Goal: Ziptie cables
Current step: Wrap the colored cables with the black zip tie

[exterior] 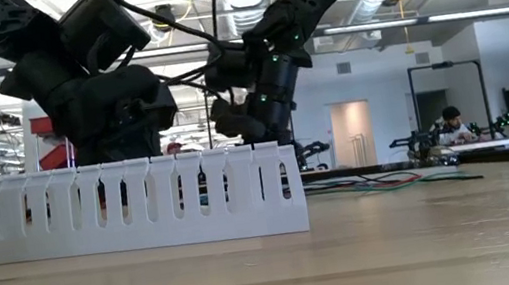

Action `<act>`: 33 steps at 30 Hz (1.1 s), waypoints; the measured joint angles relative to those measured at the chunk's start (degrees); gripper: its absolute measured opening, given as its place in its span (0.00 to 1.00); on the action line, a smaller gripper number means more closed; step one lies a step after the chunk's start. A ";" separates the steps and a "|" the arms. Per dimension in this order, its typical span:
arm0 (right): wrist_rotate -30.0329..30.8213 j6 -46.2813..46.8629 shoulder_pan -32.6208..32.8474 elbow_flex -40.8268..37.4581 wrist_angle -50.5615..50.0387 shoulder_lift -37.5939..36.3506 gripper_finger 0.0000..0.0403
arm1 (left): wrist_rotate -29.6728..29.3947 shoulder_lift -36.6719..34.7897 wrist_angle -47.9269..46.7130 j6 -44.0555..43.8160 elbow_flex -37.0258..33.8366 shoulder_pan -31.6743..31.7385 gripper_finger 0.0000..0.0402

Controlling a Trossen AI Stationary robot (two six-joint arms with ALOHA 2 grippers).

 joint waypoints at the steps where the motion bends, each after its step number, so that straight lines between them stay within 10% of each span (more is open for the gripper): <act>1: 0.00 -0.05 -0.16 -0.02 -0.35 -0.02 0.00 | 0.08 0.00 -0.09 0.22 0.00 0.00 0.41; 33: 14.90 -0.08 -1.58 -0.45 -17.98 -3.11 0.00 | 0.12 -0.06 -0.89 3.50 -0.02 -0.02 0.41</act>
